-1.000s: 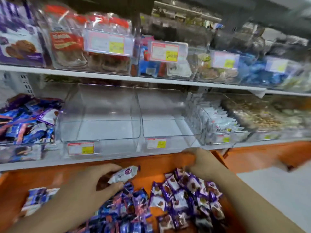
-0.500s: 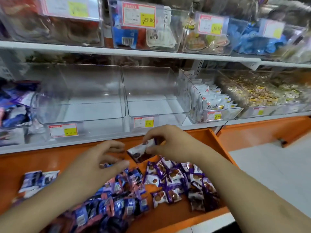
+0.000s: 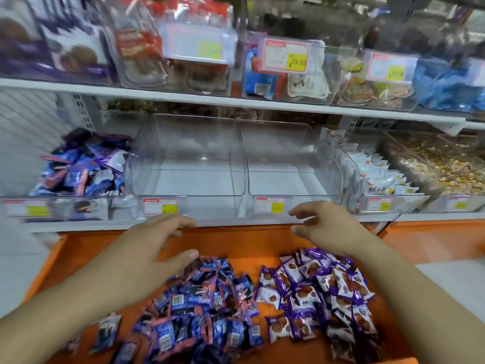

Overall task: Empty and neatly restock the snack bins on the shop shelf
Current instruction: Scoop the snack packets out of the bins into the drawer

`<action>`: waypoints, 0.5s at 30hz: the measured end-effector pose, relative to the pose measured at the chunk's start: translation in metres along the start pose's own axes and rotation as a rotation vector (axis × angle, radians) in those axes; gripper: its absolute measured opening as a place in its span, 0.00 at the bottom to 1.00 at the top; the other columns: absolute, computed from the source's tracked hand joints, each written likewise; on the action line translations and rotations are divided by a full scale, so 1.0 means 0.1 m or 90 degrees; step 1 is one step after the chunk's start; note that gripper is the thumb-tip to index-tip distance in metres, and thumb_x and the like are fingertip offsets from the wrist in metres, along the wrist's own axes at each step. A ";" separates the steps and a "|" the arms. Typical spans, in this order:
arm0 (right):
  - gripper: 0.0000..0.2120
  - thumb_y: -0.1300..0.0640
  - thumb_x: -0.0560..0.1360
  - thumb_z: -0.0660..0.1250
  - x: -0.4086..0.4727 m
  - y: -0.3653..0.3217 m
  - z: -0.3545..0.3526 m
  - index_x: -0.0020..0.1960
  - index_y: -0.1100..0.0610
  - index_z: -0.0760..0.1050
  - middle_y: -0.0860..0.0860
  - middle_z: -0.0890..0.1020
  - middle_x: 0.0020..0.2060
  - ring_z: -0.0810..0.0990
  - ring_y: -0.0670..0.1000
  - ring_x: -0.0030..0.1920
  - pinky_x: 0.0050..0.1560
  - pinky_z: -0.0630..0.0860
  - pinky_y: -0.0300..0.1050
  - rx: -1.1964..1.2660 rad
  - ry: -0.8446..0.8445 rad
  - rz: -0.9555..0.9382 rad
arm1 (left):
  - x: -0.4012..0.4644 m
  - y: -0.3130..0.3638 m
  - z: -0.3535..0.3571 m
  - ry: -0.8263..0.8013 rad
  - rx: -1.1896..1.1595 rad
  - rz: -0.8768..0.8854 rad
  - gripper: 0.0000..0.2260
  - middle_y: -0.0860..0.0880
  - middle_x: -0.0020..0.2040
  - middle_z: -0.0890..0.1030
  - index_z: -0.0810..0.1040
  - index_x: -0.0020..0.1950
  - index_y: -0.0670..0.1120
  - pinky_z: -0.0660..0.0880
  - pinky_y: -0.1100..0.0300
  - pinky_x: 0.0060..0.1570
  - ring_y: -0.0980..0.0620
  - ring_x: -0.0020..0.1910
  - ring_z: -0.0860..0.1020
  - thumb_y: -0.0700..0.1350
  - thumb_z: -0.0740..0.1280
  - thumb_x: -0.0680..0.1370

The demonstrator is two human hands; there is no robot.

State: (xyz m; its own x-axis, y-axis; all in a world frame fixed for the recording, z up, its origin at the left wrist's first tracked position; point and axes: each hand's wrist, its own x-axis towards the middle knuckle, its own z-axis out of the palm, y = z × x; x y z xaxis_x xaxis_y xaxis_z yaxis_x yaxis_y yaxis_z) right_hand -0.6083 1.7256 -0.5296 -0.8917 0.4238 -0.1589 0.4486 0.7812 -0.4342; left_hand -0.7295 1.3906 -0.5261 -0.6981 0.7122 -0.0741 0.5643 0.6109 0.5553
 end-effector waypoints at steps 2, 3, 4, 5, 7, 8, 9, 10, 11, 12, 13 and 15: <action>0.15 0.48 0.79 0.73 0.02 -0.26 0.05 0.65 0.41 0.81 0.38 0.83 0.59 0.80 0.36 0.56 0.60 0.76 0.38 0.023 0.020 -0.063 | -0.09 -0.25 -0.19 0.024 0.038 0.012 0.26 0.71 0.69 0.69 0.67 0.73 0.68 0.70 0.66 0.67 0.70 0.66 0.70 0.71 0.62 0.75; 0.12 0.48 0.79 0.73 0.02 -0.41 0.07 0.62 0.39 0.82 0.36 0.84 0.56 0.80 0.33 0.55 0.60 0.77 0.37 0.037 0.036 -0.091 | -0.12 -0.40 -0.30 0.041 0.051 0.006 0.27 0.71 0.70 0.68 0.67 0.74 0.67 0.68 0.65 0.69 0.69 0.68 0.69 0.71 0.62 0.75; 0.10 0.48 0.79 0.73 0.02 -0.57 0.10 0.59 0.38 0.83 0.34 0.84 0.53 0.80 0.31 0.54 0.60 0.78 0.37 0.058 0.046 -0.114 | -0.15 -0.55 -0.42 0.066 0.060 0.002 0.27 0.70 0.71 0.68 0.67 0.74 0.66 0.65 0.67 0.69 0.68 0.69 0.68 0.69 0.64 0.76; 0.08 0.48 0.79 0.73 0.02 -0.73 0.15 0.57 0.38 0.83 0.32 0.85 0.51 0.80 0.31 0.54 0.59 0.78 0.36 0.084 0.052 -0.132 | -0.17 -0.70 -0.53 0.093 0.071 -0.001 0.27 0.69 0.72 0.68 0.68 0.75 0.63 0.62 0.71 0.68 0.68 0.69 0.67 0.67 0.66 0.77; 0.06 0.49 0.78 0.73 0.01 -1.07 0.26 0.54 0.39 0.84 0.33 0.85 0.49 0.82 0.34 0.53 0.56 0.79 0.38 0.136 0.052 -0.154 | -0.22 -0.97 -0.78 0.139 0.090 -0.010 0.27 0.66 0.73 0.68 0.69 0.76 0.59 0.54 0.80 0.65 0.69 0.69 0.66 0.63 0.68 0.78; 0.06 0.50 0.78 0.74 0.01 -1.24 0.34 0.53 0.41 0.84 0.34 0.86 0.48 0.83 0.36 0.53 0.55 0.80 0.39 0.159 0.050 -0.164 | -0.24 -1.13 -0.88 0.155 0.107 -0.012 0.28 0.64 0.75 0.66 0.69 0.77 0.58 0.51 0.81 0.65 0.68 0.72 0.64 0.62 0.68 0.78; 0.07 0.53 0.78 0.74 0.00 -1.43 0.42 0.53 0.42 0.84 0.36 0.87 0.48 0.84 0.39 0.52 0.53 0.81 0.41 0.179 0.050 -0.181 | -0.29 -1.30 -0.98 0.173 0.122 -0.021 0.30 0.63 0.77 0.64 0.66 0.79 0.57 0.49 0.80 0.67 0.65 0.75 0.62 0.63 0.67 0.79; 0.09 0.55 0.77 0.74 0.01 -1.63 0.51 0.53 0.42 0.84 0.38 0.87 0.48 0.85 0.41 0.52 0.52 0.81 0.42 0.199 0.046 -0.200 | -0.33 -1.48 -1.06 0.191 0.128 -0.043 0.33 0.62 0.80 0.61 0.63 0.81 0.58 0.48 0.77 0.69 0.63 0.78 0.60 0.64 0.67 0.78; 0.11 0.57 0.77 0.74 0.02 -1.85 0.60 0.54 0.42 0.84 0.38 0.87 0.48 0.85 0.42 0.52 0.51 0.81 0.42 0.218 0.042 -0.224 | -0.37 -1.65 -1.13 0.209 0.129 -0.062 0.35 0.61 0.82 0.58 0.60 0.82 0.60 0.49 0.74 0.71 0.60 0.80 0.58 0.68 0.65 0.78; 0.13 0.58 0.77 0.75 0.07 -2.07 0.69 0.56 0.41 0.83 0.38 0.86 0.49 0.84 0.42 0.53 0.50 0.81 0.40 0.231 0.040 -0.253 | -0.40 -1.81 -1.18 0.225 0.129 -0.079 0.39 0.59 0.83 0.55 0.56 0.83 0.61 0.50 0.71 0.73 0.57 0.81 0.57 0.72 0.63 0.76; 0.15 0.58 0.77 0.75 0.14 -2.31 0.78 0.58 0.40 0.82 0.38 0.86 0.51 0.84 0.42 0.55 0.51 0.80 0.39 0.234 0.041 -0.287 | -0.43 -1.96 -1.22 0.238 0.133 -0.095 0.42 0.58 0.83 0.53 0.53 0.83 0.61 0.49 0.70 0.74 0.56 0.82 0.55 0.76 0.59 0.73; 0.19 0.53 0.78 0.75 0.36 -2.82 0.95 0.65 0.38 0.79 0.37 0.83 0.56 0.80 0.40 0.60 0.56 0.79 0.39 0.214 0.030 -0.351 | -0.47 -2.18 -1.24 0.236 0.118 -0.135 0.43 0.60 0.82 0.47 0.46 0.83 0.62 0.43 0.74 0.71 0.58 0.82 0.50 0.74 0.60 0.74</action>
State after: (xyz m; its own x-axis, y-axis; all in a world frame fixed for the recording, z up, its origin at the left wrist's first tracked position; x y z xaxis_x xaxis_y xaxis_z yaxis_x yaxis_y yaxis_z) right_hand -0.7723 1.4771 -0.4967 -0.9788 0.0266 0.2028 -0.1250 0.7071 -0.6960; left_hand -0.8742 1.1816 -0.5411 -0.8981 0.4133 0.1503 0.4376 0.8050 0.4006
